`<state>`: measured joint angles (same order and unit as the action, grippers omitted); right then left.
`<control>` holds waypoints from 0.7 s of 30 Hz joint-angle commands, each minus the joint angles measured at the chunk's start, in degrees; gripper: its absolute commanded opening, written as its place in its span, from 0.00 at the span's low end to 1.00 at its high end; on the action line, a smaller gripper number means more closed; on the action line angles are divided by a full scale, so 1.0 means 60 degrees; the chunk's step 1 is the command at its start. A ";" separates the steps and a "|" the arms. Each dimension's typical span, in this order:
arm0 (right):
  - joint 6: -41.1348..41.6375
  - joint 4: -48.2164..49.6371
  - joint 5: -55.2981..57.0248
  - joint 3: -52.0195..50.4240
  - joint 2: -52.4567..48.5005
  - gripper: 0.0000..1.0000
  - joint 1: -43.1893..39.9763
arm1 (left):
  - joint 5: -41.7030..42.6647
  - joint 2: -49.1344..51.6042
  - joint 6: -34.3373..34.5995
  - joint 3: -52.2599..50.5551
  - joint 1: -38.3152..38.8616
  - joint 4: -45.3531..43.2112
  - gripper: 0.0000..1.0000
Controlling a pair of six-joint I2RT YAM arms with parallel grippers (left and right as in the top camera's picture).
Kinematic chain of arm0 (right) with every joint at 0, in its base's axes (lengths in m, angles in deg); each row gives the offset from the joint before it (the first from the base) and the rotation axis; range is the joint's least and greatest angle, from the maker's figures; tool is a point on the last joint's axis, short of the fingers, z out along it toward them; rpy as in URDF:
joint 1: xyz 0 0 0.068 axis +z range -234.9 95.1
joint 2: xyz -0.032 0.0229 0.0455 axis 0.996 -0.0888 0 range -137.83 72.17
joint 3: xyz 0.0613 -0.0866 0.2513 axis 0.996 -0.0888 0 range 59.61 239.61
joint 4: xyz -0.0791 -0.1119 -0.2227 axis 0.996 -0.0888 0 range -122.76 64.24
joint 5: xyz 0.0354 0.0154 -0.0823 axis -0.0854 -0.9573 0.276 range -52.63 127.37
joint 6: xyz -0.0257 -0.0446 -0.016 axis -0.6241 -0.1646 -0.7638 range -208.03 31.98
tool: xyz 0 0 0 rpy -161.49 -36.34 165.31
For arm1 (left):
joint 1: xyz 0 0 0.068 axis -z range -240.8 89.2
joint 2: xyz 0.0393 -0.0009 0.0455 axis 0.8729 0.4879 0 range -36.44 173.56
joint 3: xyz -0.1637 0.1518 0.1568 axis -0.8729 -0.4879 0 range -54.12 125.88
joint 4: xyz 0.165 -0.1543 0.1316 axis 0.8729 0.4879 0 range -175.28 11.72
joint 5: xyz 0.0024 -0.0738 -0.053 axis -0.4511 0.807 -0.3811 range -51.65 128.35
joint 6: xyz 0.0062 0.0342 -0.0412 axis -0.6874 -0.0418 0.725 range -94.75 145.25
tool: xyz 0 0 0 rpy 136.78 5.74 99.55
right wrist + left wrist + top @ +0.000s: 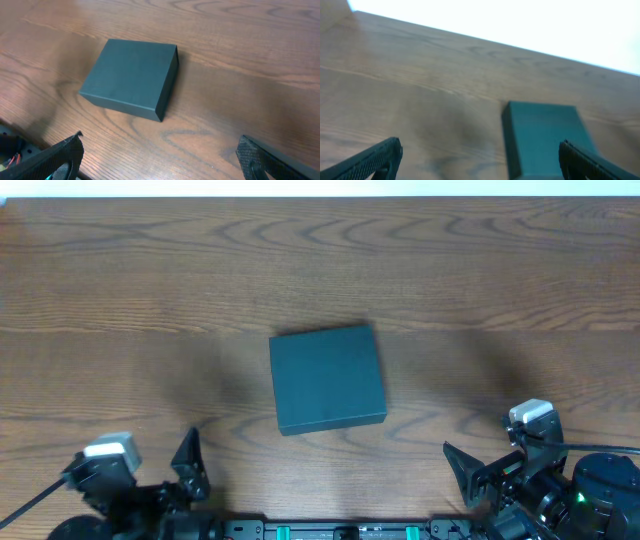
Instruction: Pack container
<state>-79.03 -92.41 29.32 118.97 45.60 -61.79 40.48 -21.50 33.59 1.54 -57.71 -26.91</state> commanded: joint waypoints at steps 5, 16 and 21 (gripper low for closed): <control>0.0135 -0.0011 0.0055 -0.0029 0.0007 0.99 0.0091 | -0.0291 -0.1435 -0.0641 -0.3326 -0.0040 -0.1523 0.98; 0.0135 -0.0011 0.0055 -0.0029 0.0007 0.99 0.0091 | -0.0299 -0.2466 -0.0641 -0.6051 -0.0040 -0.1683 0.99; 0.0135 -0.0011 0.0055 -0.0029 0.0007 0.99 0.0091 | -0.0302 -0.2470 -0.0645 -0.6805 -0.0040 -0.1683 0.99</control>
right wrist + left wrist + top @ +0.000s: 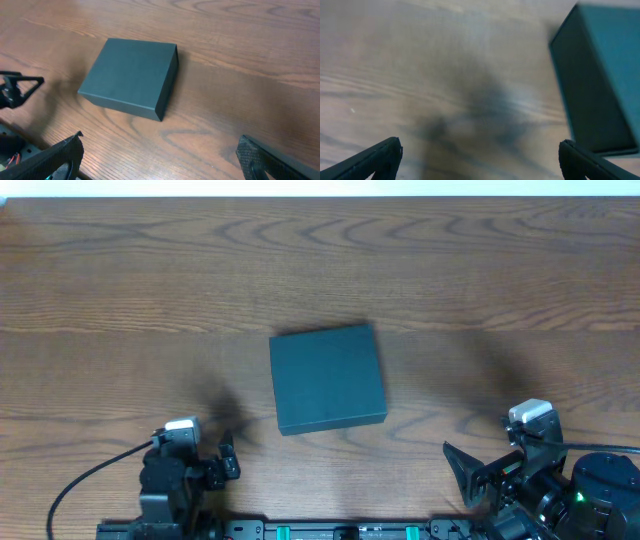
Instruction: Pack container
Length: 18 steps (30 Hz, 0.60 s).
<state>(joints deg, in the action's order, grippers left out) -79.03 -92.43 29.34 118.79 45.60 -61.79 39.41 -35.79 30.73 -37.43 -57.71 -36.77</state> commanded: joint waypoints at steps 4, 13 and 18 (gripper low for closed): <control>0.0135 -0.0007 0.0051 0.0000 0.0007 0.99 0.0091 | -0.0117 -0.0087 -0.0160 -0.0707 -0.0040 -0.0036 0.99; 0.0135 -0.0007 0.0051 0.0000 0.0007 0.99 0.0091 | -0.0117 -0.0058 -0.0160 -0.0860 -0.0040 0.0069 0.99; 0.0135 -0.0007 0.0051 0.0000 0.0007 0.99 0.0091 | -0.0113 -0.0058 -0.0160 -0.0860 -0.0040 0.0069 0.99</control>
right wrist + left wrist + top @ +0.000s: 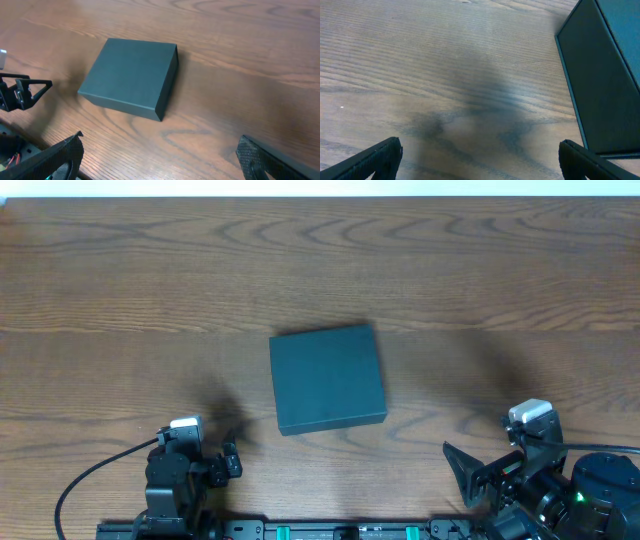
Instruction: Pack container
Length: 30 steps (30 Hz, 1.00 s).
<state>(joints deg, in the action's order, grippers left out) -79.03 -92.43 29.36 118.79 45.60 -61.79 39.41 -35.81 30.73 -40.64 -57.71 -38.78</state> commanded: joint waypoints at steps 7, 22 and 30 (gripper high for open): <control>0.0091 0.0004 0.0160 0.0000 0.0011 0.99 0.0091 | -0.0117 -0.0055 -0.0160 -0.0324 -0.0040 0.0404 0.98; -0.0153 0.2681 0.2288 -0.4105 0.1800 0.99 -0.1359 | -0.0113 -0.0055 -0.0160 -0.0324 -0.0040 0.0404 0.99; -0.0160 0.3894 0.0914 -0.7027 0.3228 0.99 -0.2419 | -0.0113 -0.0055 -0.0160 -0.0324 -0.0040 0.0404 0.99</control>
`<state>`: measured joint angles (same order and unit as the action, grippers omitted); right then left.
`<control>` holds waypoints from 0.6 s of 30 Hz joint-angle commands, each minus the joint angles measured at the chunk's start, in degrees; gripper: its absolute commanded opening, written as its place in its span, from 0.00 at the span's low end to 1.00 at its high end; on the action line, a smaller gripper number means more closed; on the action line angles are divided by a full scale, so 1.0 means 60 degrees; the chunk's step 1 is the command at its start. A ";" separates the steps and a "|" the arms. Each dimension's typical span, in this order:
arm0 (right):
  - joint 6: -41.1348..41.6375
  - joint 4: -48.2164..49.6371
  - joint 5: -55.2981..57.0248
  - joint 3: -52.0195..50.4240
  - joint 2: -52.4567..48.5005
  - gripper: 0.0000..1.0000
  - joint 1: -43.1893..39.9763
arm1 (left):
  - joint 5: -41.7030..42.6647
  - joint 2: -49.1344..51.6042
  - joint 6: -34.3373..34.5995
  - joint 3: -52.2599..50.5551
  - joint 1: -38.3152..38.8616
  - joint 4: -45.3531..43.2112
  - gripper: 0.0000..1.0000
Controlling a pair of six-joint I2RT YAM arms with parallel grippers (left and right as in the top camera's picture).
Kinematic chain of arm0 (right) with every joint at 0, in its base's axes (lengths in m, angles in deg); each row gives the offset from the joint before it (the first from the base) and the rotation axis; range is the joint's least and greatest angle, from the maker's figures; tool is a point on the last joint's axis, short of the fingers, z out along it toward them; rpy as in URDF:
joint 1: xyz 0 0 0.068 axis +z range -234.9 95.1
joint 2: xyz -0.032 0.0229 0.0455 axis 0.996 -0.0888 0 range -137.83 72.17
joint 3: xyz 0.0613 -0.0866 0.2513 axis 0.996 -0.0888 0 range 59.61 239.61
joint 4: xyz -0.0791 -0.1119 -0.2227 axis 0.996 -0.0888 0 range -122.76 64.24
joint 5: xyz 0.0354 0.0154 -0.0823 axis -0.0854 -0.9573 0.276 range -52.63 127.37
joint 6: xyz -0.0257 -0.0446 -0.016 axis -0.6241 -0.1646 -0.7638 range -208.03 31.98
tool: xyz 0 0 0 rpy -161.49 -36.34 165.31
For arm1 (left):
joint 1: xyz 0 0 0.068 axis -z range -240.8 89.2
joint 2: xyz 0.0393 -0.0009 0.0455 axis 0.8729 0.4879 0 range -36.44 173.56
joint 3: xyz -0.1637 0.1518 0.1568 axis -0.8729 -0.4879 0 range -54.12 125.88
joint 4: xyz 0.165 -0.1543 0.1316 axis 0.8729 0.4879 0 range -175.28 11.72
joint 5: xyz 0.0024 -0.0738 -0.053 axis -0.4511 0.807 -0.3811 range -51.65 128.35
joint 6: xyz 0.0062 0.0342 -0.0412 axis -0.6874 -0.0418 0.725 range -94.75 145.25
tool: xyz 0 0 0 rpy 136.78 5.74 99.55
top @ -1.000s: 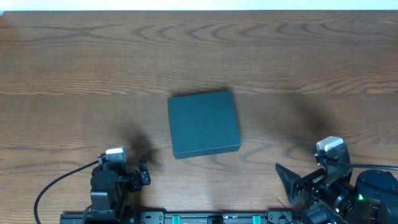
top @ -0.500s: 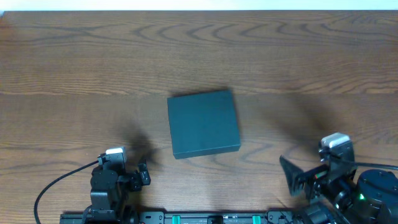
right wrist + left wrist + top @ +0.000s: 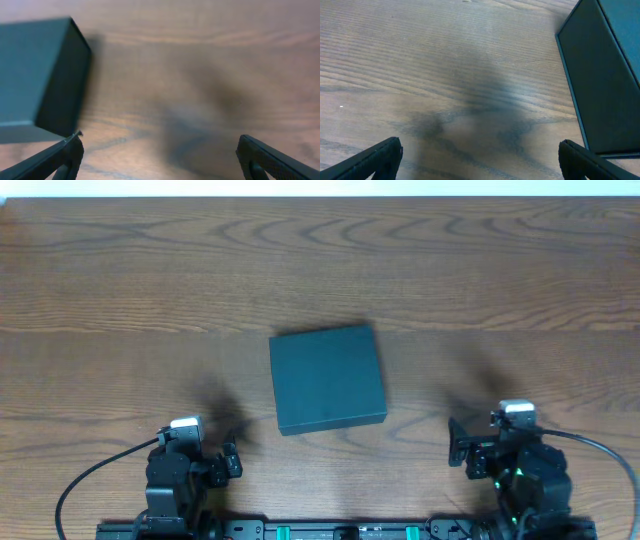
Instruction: Pack container
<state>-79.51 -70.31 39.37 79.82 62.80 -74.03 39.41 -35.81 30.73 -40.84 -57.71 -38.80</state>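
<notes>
A closed dark teal box (image 3: 327, 378) lies flat near the middle of the wooden table (image 3: 120, 300). My left gripper (image 3: 228, 461) stands open near the front edge, to the box's lower left; its wrist view shows the box's left side (image 3: 600, 80) at the right. My right gripper (image 3: 455, 452) is open at the box's lower right, pointing down at bare wood; the box (image 3: 35, 80) fills the left of its wrist view. Nothing sits between either pair of fingers.
The table's far edge (image 3: 320, 197) runs along the top of the overhead view. A dark rail with green marks (image 3: 330, 530) lies along the front edge between the two arm bases.
My right arm has moved forward and left from the front right corner, and its camera now looks down at the wood beside the box. The left arm and the box are unchanged.
Both arms were folded back at the front corners with open grippers, the box in the middle. The left gripper then stood forward at the box's lower left and stayed there. Now the right gripper stands at the box's lower right.
</notes>
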 commanded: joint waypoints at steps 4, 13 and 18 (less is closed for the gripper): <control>-0.0084 0.0441 -0.1694 -0.1293 0.0678 0.99 -0.0925 | -0.0113 -0.0055 -0.0160 -0.0291 -0.0040 0.0408 0.99; -0.0827 0.0259 -0.2324 -0.1770 0.0831 0.99 -0.1282 | -0.0117 -0.0055 -0.0160 -0.0291 -0.0040 0.0408 0.98; -0.0823 0.0280 -0.2310 -0.1770 0.0827 0.99 -0.1282 | -0.0117 -0.0055 -0.0160 -0.0291 -0.0040 0.0408 0.99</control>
<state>-82.86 -68.50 26.56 69.59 67.07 -81.37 39.41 -35.81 30.73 -40.86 -57.71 -38.80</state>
